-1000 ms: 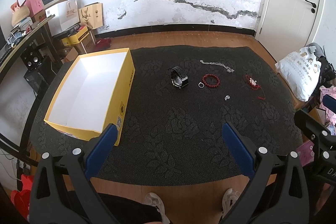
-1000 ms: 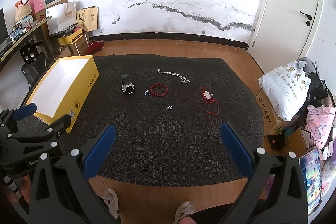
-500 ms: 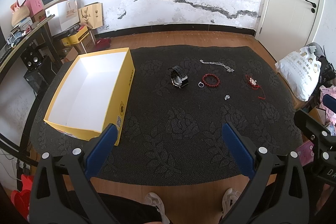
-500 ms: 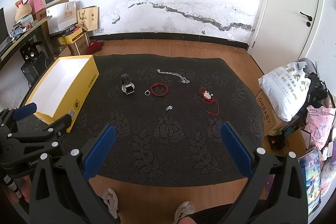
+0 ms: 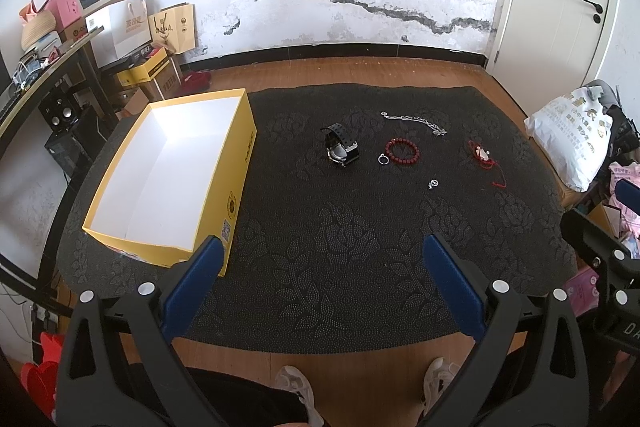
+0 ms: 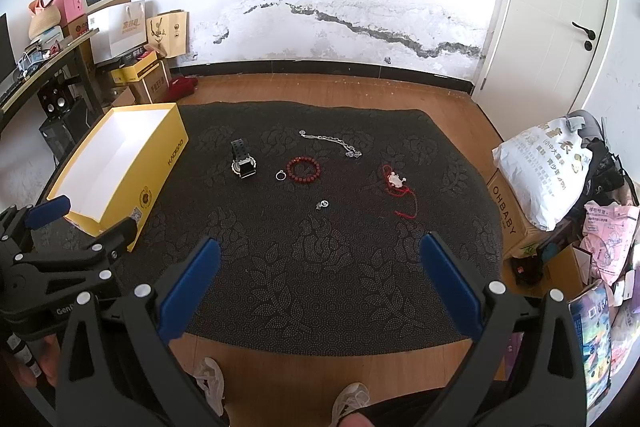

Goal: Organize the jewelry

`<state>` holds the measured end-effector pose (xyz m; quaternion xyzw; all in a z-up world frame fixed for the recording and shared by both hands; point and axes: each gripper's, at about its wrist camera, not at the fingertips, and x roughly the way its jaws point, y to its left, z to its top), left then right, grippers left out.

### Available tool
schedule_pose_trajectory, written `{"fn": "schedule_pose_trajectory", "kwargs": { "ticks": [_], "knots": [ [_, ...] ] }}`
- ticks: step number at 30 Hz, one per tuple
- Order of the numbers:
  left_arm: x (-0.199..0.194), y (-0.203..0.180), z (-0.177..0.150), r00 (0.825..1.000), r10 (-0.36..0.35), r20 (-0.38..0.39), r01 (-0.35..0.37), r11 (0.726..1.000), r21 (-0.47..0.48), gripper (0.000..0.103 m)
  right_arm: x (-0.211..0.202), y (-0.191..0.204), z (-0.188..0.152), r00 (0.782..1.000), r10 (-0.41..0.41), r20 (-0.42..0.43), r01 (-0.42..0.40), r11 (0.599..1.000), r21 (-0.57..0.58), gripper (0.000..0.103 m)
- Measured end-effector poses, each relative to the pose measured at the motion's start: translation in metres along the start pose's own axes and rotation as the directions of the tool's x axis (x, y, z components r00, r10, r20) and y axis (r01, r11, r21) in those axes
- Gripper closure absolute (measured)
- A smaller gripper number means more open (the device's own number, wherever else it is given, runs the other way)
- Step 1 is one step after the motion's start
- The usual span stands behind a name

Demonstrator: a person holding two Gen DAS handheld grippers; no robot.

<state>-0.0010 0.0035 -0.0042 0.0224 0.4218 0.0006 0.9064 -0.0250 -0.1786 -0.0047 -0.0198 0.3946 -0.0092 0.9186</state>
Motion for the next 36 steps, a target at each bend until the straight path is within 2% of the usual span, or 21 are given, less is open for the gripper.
{"fn": "schedule_pose_trajectory", "kwargs": {
  "ticks": [20, 36],
  "knots": [
    [0.002, 0.0, -0.001, 1.0, 0.002, -0.004, -0.002, 1.0, 0.001, 0.006, 0.001, 0.0, -0.002, 1.0, 0.001, -0.007, -0.001, 1.0, 0.001, 0.006],
    [0.026, 0.002, 0.001, 0.999, 0.008, -0.04, -0.008, 1.0, 0.004, 0.006, 0.017, -0.011, 0.001, 0.999, 0.0, -0.032, 0.001, 1.0, 0.023, 0.006]
  ]
}}
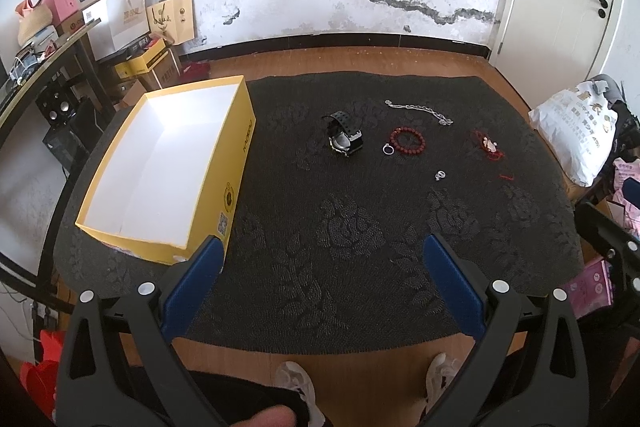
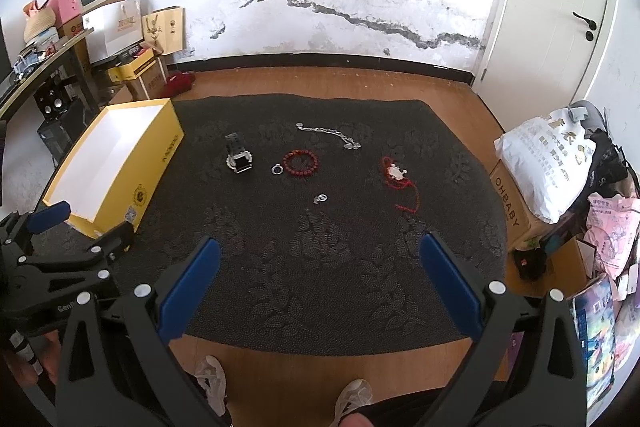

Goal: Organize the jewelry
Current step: 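Grasp the black watch with the left tool while the right tool grasps the red-cord pendant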

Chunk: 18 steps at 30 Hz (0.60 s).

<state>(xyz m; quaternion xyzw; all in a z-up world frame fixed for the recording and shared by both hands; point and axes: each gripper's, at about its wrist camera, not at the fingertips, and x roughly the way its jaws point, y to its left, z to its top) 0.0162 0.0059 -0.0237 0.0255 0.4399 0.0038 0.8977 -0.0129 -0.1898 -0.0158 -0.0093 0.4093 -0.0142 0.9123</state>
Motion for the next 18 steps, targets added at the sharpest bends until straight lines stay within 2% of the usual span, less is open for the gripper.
{"fn": "schedule_pose_trajectory", "kwargs": {
  "ticks": [10, 18],
  "knots": [
    [0.05, -0.019, 0.023, 0.999, -0.021, -0.033, 0.022, 0.999, 0.027, 0.006, 0.045, -0.018, 0.018, 1.0, 0.0, -0.023, 0.0, 1.0, 0.025, 0.006],
    [0.101, -0.033, 0.045, 0.997, -0.033, -0.076, 0.035, 0.999, 0.027, 0.006, 0.103, -0.03, 0.033, 0.999, -0.003, -0.053, 0.005, 0.999, 0.048, 0.007]
  ]
}}
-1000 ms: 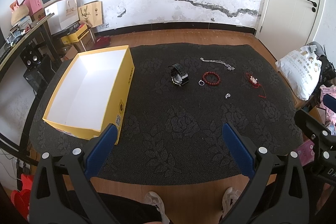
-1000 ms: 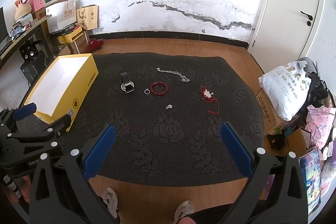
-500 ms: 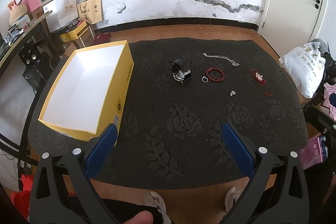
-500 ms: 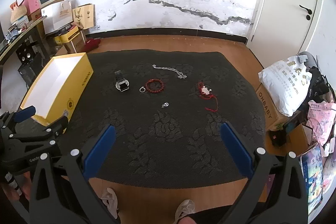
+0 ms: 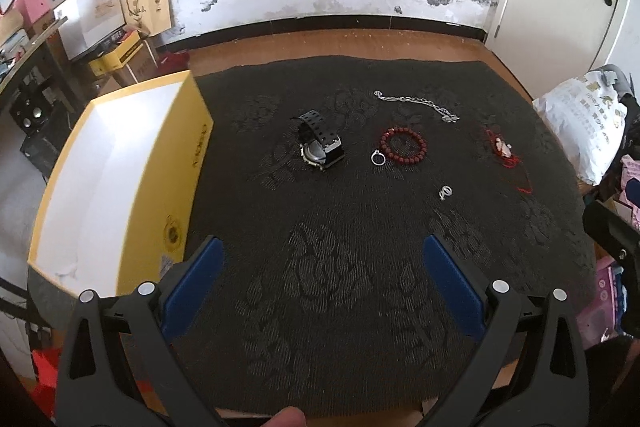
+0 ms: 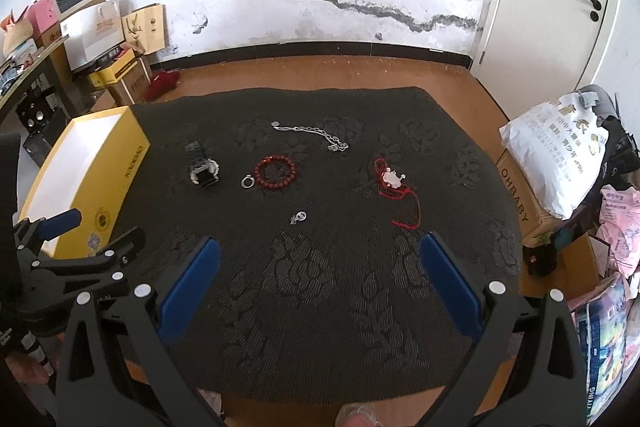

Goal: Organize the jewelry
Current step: 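Grasp the black watch with the left tool while the right tool grasps the red-cord pendant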

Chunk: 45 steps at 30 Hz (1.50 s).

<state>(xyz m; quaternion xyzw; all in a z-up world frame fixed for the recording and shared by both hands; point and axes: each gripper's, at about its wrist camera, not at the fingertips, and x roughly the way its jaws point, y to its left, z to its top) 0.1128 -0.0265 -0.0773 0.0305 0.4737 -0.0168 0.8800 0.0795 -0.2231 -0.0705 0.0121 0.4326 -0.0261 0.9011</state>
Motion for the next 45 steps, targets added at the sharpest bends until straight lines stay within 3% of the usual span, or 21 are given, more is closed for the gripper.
{"fn": "schedule_pose_trajectory", "kwargs": {
  "ticks": [7, 18, 22, 25, 30, 34, 37, 45],
  "knots": [
    [0.048, -0.006, 0.023, 0.999, 0.002, -0.032, -0.002, 1.0, -0.005, 0.006, 0.048, -0.002, 0.015, 0.999, -0.001, -0.032, 0.001, 1.0, -0.001, 0.006],
    [0.145, -0.002, 0.06, 0.991, -0.073, -0.109, 0.058, 0.988, -0.141, 0.006, 0.102, -0.014, 0.017, 0.997, 0.014, -0.074, -0.011, 0.999, 0.034, 0.006],
    [0.163, -0.01, 0.069, 0.996, -0.014, -0.092, 0.007, 0.996, -0.084, 0.006, 0.121, -0.021, 0.016, 0.995, 0.017, -0.101, -0.013, 0.999, 0.038, 0.006],
    [0.177, -0.002, 0.07, 0.995, 0.005, -0.099, -0.015, 0.995, -0.097, 0.006, 0.129, -0.024, 0.015, 0.994, 0.024, -0.111, -0.02, 0.999, 0.037, 0.006],
    [0.201, 0.017, 0.074, 0.993, -0.033, -0.113, 0.013, 0.985, -0.174, 0.006, 0.134, -0.024, 0.016, 0.993, 0.024, -0.113, -0.021, 1.0, 0.022, 0.006],
    [0.216, 0.017, 0.076, 0.991, -0.012, -0.131, -0.007, 0.989, -0.149, 0.006, 0.132, -0.024, 0.016, 0.994, 0.021, -0.103, -0.02, 1.0, 0.01, 0.006],
    [0.219, 0.006, 0.076, 0.993, 0.039, -0.111, -0.049, 0.995, -0.088, 0.006, 0.132, -0.027, 0.016, 0.995, 0.003, -0.097, -0.002, 1.0, 0.008, 0.006],
    [0.215, 0.012, 0.075, 0.993, 0.033, -0.111, -0.045, 0.993, -0.105, 0.006, 0.133, -0.039, 0.014, 0.995, 0.001, -0.104, 0.002, 1.0, 0.023, 0.006]
  ]
}}
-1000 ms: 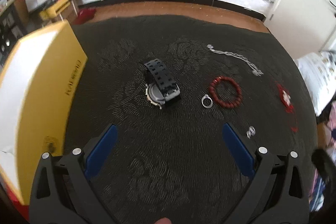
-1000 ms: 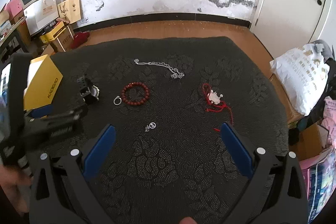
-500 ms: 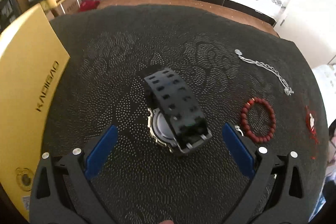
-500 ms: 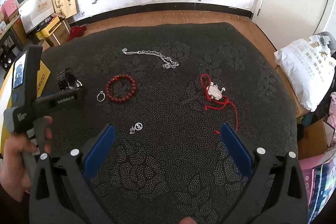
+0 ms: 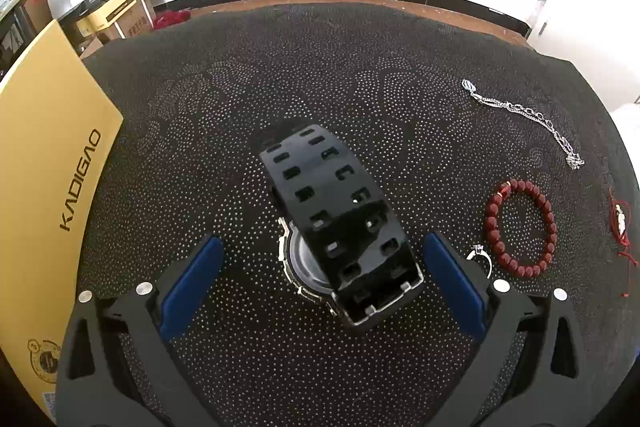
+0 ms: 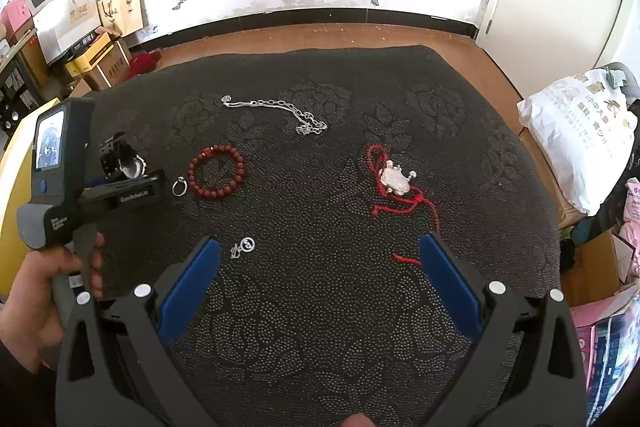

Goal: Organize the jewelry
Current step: 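Grasp the black watch with the left tool while the right tool grasps the red-cord pendant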

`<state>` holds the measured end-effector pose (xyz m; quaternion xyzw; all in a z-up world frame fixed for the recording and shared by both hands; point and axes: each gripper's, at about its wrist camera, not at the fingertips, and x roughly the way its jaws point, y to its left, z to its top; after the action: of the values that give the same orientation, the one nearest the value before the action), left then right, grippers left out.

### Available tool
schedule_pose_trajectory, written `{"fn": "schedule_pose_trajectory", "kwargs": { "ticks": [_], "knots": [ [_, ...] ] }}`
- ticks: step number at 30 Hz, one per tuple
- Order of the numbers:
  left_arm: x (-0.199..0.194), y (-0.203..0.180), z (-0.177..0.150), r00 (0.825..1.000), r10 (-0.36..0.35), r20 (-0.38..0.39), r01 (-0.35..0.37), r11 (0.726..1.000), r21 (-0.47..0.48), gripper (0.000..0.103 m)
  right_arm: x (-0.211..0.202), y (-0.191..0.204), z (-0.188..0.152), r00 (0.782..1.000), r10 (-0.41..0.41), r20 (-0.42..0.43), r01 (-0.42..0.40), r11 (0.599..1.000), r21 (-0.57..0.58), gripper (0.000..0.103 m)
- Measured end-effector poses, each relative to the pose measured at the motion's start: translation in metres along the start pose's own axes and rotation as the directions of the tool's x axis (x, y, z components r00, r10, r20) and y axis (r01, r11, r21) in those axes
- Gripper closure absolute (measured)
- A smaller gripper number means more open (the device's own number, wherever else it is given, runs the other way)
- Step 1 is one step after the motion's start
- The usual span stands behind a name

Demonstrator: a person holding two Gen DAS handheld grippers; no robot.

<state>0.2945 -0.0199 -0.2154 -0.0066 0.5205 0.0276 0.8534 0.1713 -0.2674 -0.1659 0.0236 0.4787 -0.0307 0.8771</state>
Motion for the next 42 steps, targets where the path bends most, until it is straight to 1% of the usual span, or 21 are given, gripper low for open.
{"fn": "schedule_pose_trajectory", "kwargs": {
  "ticks": [1, 3, 4, 5, 6, 13, 16, 20, 23, 26, 27, 28, 30, 34, 36, 37, 38, 39, 40, 41, 42],
  "knots": [
    [-0.002, 0.001, -0.001, 1.0, 0.009, -0.004, -0.009, 1.0, -0.007, 0.007, 0.001, -0.003, -0.001, 1.0, 0.001, 0.001, -0.001, 1.0, 0.008, 0.006],
    [-0.006, 0.001, 0.0, 1.0, 0.015, 0.004, -0.015, 1.0, -0.016, 0.019, 0.002, -0.009, -0.002, 1.0, 0.003, -0.003, -0.003, 1.0, 0.024, 0.006],
    [-0.011, 0.005, -0.005, 1.0, 0.016, 0.013, -0.016, 1.0, -0.013, 0.037, 0.003, -0.011, -0.002, 1.0, -0.002, -0.007, 0.003, 1.0, 0.028, 0.006],
    [-0.013, 0.004, -0.003, 1.0, 0.003, 0.008, -0.003, 1.0, -0.009, 0.05, 0.004, -0.012, -0.003, 1.0, -0.003, -0.009, 0.003, 1.0, 0.03, 0.006],
    [-0.014, 0.005, -0.002, 1.0, 0.001, 0.0, -0.001, 1.0, -0.008, 0.053, 0.005, -0.015, -0.003, 1.0, -0.003, -0.012, 0.004, 0.999, 0.034, 0.006],
    [-0.021, 0.019, -0.007, 0.999, -0.026, -0.018, 0.026, 1.0, -0.015, 0.053, 0.016, -0.032, -0.004, 1.0, 0.01, -0.024, -0.009, 0.999, 0.044, 0.006],
    [-0.032, 0.022, -0.004, 1.0, -0.022, 0.001, 0.022, 1.0, -0.008, 0.053, 0.024, -0.043, -0.002, 0.999, 0.033, -0.028, -0.031, 0.997, 0.073, 0.006],
    [-0.049, 0.022, -0.005, 0.999, -0.035, 0.03, 0.035, 0.999, 0.007, 0.053, 0.045, -0.056, 0.008, 0.999, 0.018, -0.049, -0.015, 0.997, 0.079, 0.006],
    [-0.058, 0.018, -0.007, 0.998, -0.044, 0.049, 0.042, 0.998, 0.036, 0.053, 0.067, -0.061, 0.013, 0.996, 0.012, -0.089, -0.004, 0.996, 0.087, 0.006],
    [-0.059, 0.017, -0.01, 0.997, -0.067, 0.044, 0.065, 0.997, 0.05, 0.053, 0.093, -0.059, 0.018, 0.989, -0.055, -0.137, 0.062, 0.997, 0.045, 0.007],
    [-0.059, 0.017, -0.011, 0.996, -0.077, 0.036, 0.076, 0.996, 0.051, 0.053, 0.101, -0.061, 0.02, 0.987, -0.053, -0.151, 0.061, 0.997, 0.053, 0.007],
    [-0.059, 0.019, -0.011, 0.996, -0.082, 0.03, 0.081, 0.995, 0.05, 0.053, 0.111, -0.065, 0.021, 0.984, -0.027, -0.178, 0.041, 0.996, 0.075, 0.007],
    [-0.059, 0.022, -0.012, 0.995, -0.092, 0.024, 0.091, 0.995, 0.051, 0.053, 0.115, -0.064, 0.024, 0.986, -0.051, -0.158, 0.061, 0.997, 0.056, 0.006],
    [-0.059, 0.029, -0.014, 0.996, -0.091, 0.026, 0.09, 0.995, 0.046, 0.053, 0.12, -0.068, 0.031, 0.988, -0.04, -0.146, 0.05, 0.997, 0.06, 0.007],
    [-0.058, 0.033, -0.016, 0.996, -0.09, 0.023, 0.089, 0.995, 0.043, 0.053, 0.116, -0.067, 0.032, 0.99, -0.033, -0.134, 0.041, 0.997, 0.06, 0.022],
    [-0.057, 0.035, -0.016, 0.996, -0.088, 0.019, 0.088, 0.995, 0.04, 0.053, 0.114, -0.065, 0.033, 0.991, -0.028, -0.129, 0.034, 0.998, 0.05, 0.027],
    [-0.057, 0.035, -0.017, 0.996, -0.089, 0.019, 0.088, 0.995, 0.039, 0.053, 0.112, -0.063, 0.034, 0.993, -0.026, -0.119, 0.031, 0.999, 0.037, 0.04],
    [-0.057, 0.036, -0.017, 0.996, -0.089, 0.017, 0.088, 0.995, 0.036, 0.053, 0.111, -0.062, 0.035, 0.993, -0.021, -0.117, 0.025, 0.999, 0.029, 0.047],
    [-0.057, 0.036, -0.017, 0.996, -0.09, 0.017, 0.089, 0.995, 0.034, 0.053, 0.11, -0.06, 0.035, 0.993, -0.016, -0.116, 0.018, 1.0, 0.019, 0.05],
    [-0.057, 0.036, -0.017, 0.996, -0.091, 0.017, 0.09, 0.995, 0.033, 0.053, 0.11, -0.059, 0.035, 0.993, -0.015, -0.115, 0.017, 1.0, 0.016, 0.056],
    [-0.057, 0.035, -0.017, 0.996, -0.091, 0.017, 0.09, 0.995, 0.034, 0.053, 0.109, -0.058, 0.036, 0.994, -0.009, -0.111, 0.011, 1.0, 0.016, 0.073]
  ]
}}
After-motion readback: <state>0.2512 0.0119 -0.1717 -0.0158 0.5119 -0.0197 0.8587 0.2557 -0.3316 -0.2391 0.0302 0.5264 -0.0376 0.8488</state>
